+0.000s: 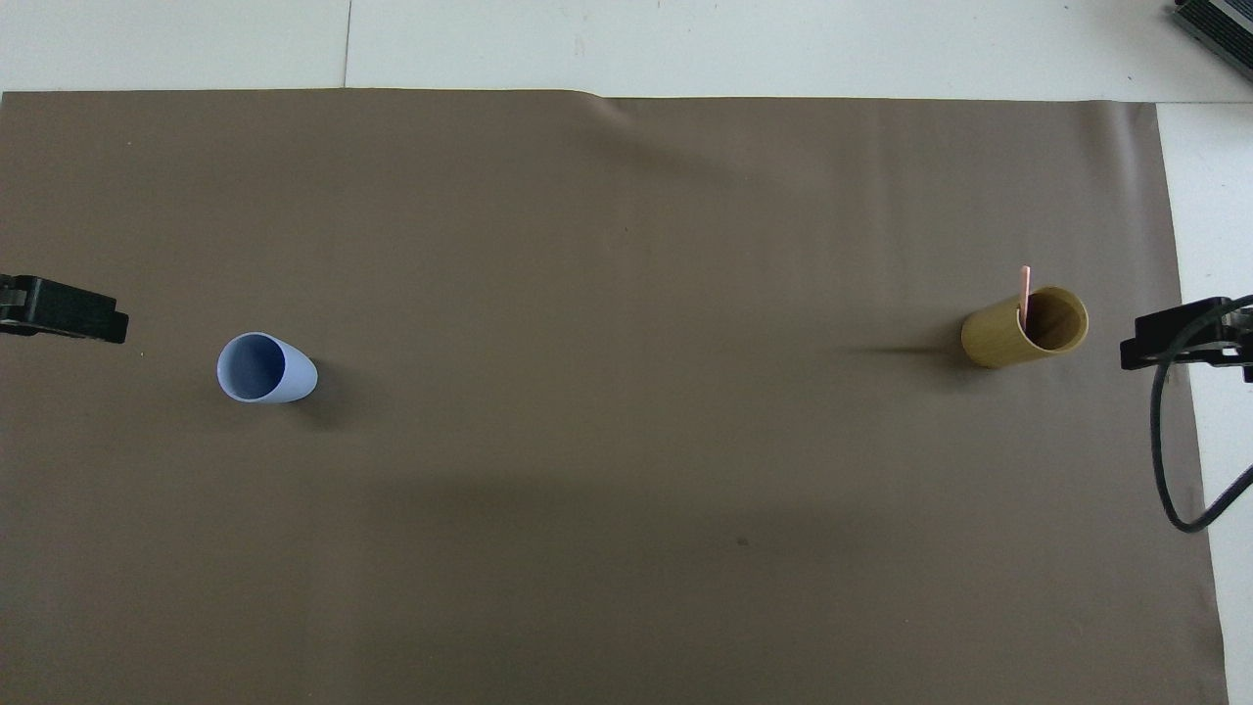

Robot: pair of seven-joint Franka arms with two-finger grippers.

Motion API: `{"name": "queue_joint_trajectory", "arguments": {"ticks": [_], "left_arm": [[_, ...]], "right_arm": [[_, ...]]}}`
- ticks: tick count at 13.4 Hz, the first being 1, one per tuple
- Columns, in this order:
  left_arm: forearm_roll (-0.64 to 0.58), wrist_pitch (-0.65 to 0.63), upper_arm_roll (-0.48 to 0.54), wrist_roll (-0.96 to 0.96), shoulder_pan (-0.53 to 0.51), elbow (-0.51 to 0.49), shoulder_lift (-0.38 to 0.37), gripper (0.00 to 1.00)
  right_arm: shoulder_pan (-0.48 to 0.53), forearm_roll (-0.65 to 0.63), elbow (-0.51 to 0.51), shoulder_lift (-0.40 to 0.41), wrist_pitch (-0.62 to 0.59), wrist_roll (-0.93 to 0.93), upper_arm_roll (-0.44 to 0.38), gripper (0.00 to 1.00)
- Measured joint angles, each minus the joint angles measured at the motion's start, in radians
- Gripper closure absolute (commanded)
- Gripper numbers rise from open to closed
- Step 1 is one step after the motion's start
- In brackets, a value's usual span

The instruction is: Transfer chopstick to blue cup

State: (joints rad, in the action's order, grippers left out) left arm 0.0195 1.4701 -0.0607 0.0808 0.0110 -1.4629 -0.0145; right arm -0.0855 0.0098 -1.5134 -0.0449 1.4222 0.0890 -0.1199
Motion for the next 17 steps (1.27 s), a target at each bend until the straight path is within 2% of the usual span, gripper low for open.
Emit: {"name": "queue_joint_trajectory", "arguments": {"ticks": [5,17], "left_arm": [[0.009,0.014,0.0,0.0,-0.003,-0.014,0.0,0.0],[0.009,0.038,0.004,0.014,-0.038,-0.027,0.0,0.0]], "right_arm": [[0.0,-0.001,-0.01,0.0,0.048,0.0,0.0,0.0],[0.0,-0.001,-0.014,-0.003,0.049,0.0,0.0,0.0]]}}
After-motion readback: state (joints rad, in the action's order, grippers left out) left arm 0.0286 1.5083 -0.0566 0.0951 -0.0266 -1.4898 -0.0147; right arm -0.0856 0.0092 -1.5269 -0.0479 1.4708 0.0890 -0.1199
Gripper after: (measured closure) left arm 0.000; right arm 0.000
